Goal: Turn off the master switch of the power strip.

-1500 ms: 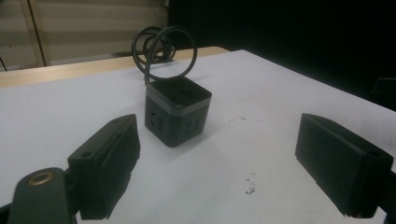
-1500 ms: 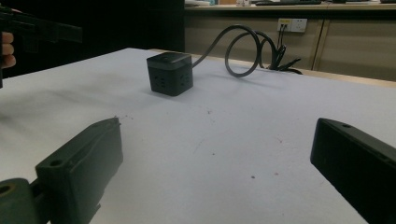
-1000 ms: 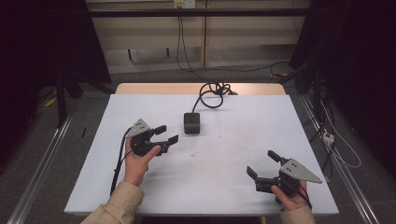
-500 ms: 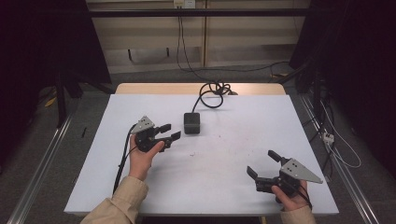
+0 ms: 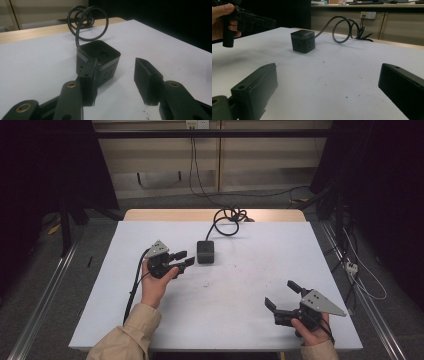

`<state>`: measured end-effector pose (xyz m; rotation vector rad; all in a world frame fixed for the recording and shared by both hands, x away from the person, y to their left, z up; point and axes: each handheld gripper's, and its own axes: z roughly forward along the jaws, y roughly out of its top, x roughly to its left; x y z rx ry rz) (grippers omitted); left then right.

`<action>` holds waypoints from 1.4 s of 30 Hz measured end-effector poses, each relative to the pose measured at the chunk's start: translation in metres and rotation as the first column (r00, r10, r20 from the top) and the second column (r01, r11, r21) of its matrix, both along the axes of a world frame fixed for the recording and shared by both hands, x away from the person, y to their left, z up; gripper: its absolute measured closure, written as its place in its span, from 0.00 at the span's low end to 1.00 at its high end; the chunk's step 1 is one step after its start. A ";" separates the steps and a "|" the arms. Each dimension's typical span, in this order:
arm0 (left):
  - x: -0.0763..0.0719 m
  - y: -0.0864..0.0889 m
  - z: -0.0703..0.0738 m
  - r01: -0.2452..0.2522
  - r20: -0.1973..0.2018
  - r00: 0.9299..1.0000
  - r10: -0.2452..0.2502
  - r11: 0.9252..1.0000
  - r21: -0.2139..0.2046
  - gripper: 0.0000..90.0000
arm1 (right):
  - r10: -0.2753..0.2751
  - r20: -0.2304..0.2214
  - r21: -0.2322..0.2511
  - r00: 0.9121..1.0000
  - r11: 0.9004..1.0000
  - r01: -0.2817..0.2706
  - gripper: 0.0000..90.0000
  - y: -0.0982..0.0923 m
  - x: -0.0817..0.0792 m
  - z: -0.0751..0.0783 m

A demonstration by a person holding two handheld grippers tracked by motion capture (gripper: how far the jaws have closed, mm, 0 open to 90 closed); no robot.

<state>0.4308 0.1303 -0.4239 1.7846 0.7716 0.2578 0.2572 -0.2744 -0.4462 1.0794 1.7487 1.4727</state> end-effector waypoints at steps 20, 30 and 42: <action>0.016 -0.017 0.000 -0.001 -0.022 1.000 0.001 1.000 0.026 0.80 | -0.002 0.002 0.007 1.000 1.000 0.002 0.02 -0.003 0.000 0.000; 0.021 -0.023 0.000 0.007 -0.027 1.000 -0.006 0.999 0.036 0.85 | 0.000 0.002 0.007 1.000 1.000 0.000 0.02 -0.003 0.001 0.000; 0.025 -0.024 -0.003 0.004 -0.043 0.999 -0.002 0.999 0.048 0.92 | 0.002 0.001 0.008 1.000 1.000 -0.002 0.02 -0.003 0.001 0.000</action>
